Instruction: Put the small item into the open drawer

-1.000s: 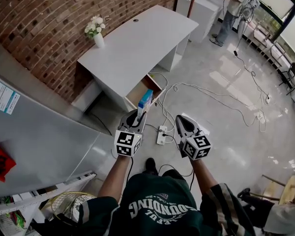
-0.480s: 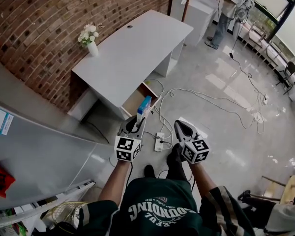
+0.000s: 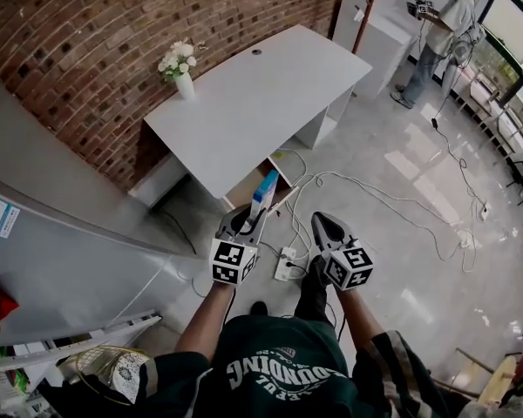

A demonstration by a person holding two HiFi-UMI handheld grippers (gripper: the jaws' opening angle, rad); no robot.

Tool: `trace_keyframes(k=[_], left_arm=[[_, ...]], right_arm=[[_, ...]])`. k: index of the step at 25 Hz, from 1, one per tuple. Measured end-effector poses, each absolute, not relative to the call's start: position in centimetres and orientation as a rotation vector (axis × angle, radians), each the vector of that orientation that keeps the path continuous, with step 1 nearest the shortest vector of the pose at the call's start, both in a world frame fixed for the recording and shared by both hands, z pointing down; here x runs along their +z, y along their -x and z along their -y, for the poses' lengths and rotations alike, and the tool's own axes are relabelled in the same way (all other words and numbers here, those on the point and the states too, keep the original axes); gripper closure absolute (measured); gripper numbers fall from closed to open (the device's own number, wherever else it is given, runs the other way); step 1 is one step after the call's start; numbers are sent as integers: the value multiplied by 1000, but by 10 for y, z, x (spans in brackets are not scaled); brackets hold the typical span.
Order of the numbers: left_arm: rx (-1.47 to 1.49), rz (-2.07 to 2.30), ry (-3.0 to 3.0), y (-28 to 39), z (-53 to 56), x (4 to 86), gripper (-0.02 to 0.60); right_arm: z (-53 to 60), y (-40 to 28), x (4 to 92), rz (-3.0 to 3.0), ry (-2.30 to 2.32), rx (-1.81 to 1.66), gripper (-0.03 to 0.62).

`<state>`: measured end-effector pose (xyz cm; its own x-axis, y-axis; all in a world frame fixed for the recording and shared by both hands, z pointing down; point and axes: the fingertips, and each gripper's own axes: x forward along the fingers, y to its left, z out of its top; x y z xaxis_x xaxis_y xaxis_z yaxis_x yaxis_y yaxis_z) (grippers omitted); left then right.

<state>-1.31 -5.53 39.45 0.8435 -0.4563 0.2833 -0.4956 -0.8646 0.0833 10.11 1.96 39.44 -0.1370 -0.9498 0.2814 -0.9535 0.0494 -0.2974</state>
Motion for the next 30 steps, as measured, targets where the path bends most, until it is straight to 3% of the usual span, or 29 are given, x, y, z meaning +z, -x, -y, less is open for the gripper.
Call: trace_keyframes(k=[30], left_arm=[[462, 1240, -2582, -42, 100, 411, 483]], right_arm=[[106, -151, 414, 2616, -1392, 730, 571]])
